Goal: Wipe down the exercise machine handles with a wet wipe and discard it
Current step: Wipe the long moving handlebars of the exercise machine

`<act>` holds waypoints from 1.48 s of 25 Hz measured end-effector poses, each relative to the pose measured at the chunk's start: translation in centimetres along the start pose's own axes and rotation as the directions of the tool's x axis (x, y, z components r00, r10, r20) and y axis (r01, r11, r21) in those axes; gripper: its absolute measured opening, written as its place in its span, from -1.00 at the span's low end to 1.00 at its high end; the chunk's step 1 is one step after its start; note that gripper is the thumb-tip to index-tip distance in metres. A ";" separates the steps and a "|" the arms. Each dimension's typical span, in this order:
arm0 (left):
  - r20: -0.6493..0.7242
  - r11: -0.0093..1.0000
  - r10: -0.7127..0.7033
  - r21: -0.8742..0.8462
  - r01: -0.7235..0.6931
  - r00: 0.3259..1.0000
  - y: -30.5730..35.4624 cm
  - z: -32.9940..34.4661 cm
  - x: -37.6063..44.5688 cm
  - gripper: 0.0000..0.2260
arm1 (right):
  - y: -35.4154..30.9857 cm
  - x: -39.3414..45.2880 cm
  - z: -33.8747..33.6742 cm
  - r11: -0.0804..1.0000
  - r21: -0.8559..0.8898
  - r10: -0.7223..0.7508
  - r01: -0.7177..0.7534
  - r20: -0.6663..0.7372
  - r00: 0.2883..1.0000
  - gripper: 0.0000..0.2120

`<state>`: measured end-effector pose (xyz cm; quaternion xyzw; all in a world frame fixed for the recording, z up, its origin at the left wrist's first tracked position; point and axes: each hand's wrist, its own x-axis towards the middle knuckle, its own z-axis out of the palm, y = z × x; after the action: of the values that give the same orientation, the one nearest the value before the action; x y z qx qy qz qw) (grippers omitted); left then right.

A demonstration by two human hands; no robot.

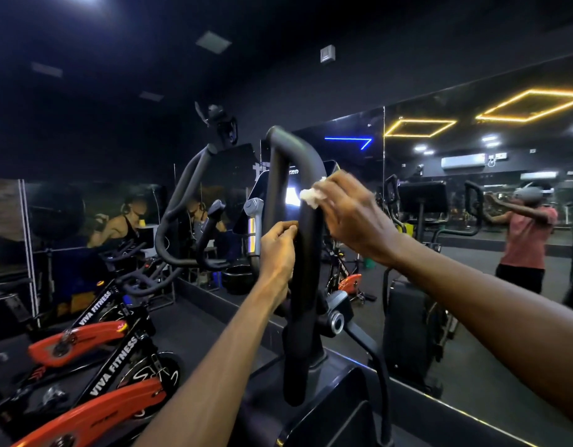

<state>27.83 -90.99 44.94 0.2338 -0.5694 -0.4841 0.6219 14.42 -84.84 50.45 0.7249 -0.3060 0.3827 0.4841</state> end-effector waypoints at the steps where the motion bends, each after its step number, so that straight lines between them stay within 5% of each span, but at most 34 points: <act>1: -0.002 1.000 0.016 0.022 -0.016 1.000 0.0 -0.1 0.1 -0.77 | 0.1 0.1 0.1 0.995 -0.011 -0.093 0.095 0.087 0.992 -0.82; 3: 0.004 0.997 0.036 0.069 -0.036 0.999 0.0 -0.2 0.6 -0.77 | 0.4 0.5 -0.1 0.985 -0.041 -0.158 0.170 0.219 0.963 -0.87; 6: 0.010 0.989 0.053 0.141 -0.054 0.999 -0.1 -0.4 1.4 -0.80 | 0.8 2.4 -0.7 0.999 -0.041 -0.005 0.012 0.157 0.988 -0.88; 9: 0.058 0.976 0.100 0.186 -0.109 0.993 0.1 -0.5 1.9 -0.80 | 0.6 3.4 -1.2 0.969 -0.103 -0.170 0.225 0.384 0.908 -0.86; 12: 0.102 0.957 0.137 0.242 -0.158 0.985 0.3 -0.9 2.8 -0.79 | 0.6 4.9 -1.6 0.987 -0.150 -0.007 0.058 0.320 0.947 -0.87; 15: 0.164 0.959 0.127 0.231 -0.163 0.978 0.5 -1.2 3.5 -0.81 | 0.2 5.5 -1.5 0.963 -0.146 -0.120 0.225 0.516 0.848 -0.85; 18: 0.134 0.965 0.162 0.184 -0.185 0.978 0.7 -1.3 4.1 -0.82 | -0.2 5.9 -1.3 0.980 -0.181 0.007 0.080 0.436 0.900 -0.86; 22: 0.090 0.929 0.301 0.197 -0.313 0.949 0.9 -1.7 4.6 -0.77 | -1.3 5.1 -0.6 0.924 -0.192 -0.136 0.331 0.644 0.753 -0.79; 25: 0.051 0.922 0.335 0.186 -0.338 0.941 1.3 -1.8 4.7 -0.70 | -0.4 6.7 -1.4 0.952 -0.259 0.009 0.162 0.552 0.834 -0.86; 28: 0.054 0.907 0.364 0.207 -0.367 0.930 1.9 -1.7 4.8 -0.73 | 0.4 7.6 -1.7 0.943 -0.265 -0.015 0.199 0.565 0.825 -0.86; 30: 0.047 0.907 0.366 0.207 -0.367 0.929 2.3 -1.4 4.8 -0.76 | 0.7 8.5 -2.0 0.968 -0.250 0.099 0.023 0.461 0.882 -0.89; 33: 0.072 0.905 0.366 0.205 -0.373 0.928 2.9 -1.0 4.7 -0.75 | 0.9 9.1 -1.9 0.962 -0.247 0.035 0.117 0.537 0.843 -0.88; 37: 0.103 0.879 0.379 0.272 -0.393 0.920 3.4 -1.1 5.3 -0.74 | 1.5 10.6 -2.2 0.978 -0.177 0.185 -0.111 0.486 0.854 -0.85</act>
<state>29.39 -94.41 50.07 0.1921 -0.6831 -0.2680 0.6516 18.15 -84.13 60.75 0.7369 -0.5024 0.1953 0.4081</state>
